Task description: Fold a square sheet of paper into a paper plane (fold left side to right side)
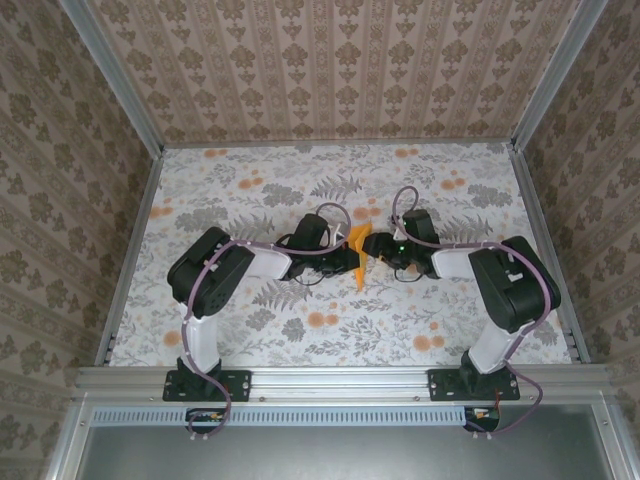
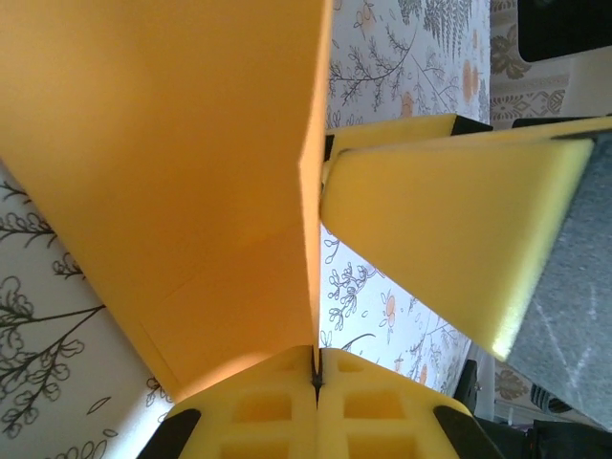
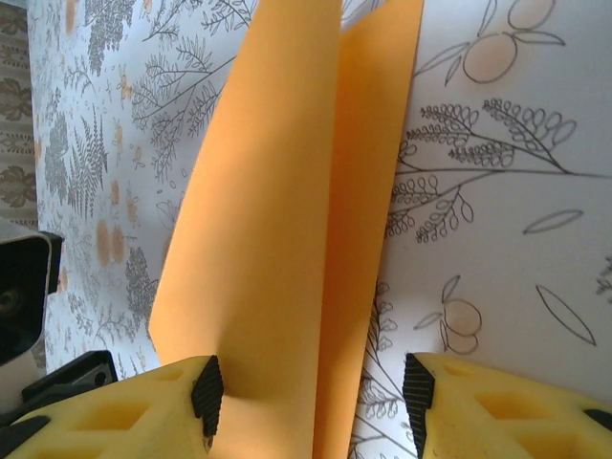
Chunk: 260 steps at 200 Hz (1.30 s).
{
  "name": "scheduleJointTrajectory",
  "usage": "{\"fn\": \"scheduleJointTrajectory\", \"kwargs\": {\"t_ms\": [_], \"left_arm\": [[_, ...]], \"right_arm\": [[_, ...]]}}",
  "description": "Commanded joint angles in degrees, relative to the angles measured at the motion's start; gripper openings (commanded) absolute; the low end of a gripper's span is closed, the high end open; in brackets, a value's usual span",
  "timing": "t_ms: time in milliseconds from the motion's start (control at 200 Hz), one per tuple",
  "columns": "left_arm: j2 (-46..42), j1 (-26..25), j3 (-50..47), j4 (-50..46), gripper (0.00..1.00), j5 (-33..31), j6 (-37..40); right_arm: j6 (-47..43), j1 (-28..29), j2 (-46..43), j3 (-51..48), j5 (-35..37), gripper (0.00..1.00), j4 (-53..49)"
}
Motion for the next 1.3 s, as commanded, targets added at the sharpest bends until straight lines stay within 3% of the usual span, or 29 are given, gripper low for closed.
{"fn": "scheduleJointTrajectory", "kwargs": {"t_ms": [0,360,660,920,1295], "left_arm": [[1.2,0.5,-0.7,1.4,0.03,1.2,-1.0],[1.6,0.7,-0.8,1.1,0.07,0.8,-1.2],[0.5,0.8,-1.3,1.2,0.22,0.5,-1.1],[-1.9,1.6,-2.5,1.0,0.28,0.4,-0.5],[-6.3,6.0,-3.2,0.1,0.46,1.8,0.3]], "right_arm": [[0.7,0.3,1.7,2.1,0.9,0.54,0.3],[0.7,0.5,5.1,5.1,2.5,0.44,-5.7],[0.2,0.6,6.7,5.9,2.7,0.39,-7.7],[0.4,0.7,7.2,6.1,2.5,0.38,-7.4],[0.4,0.7,7.4,6.3,2.5,0.38,-7.3]]}}
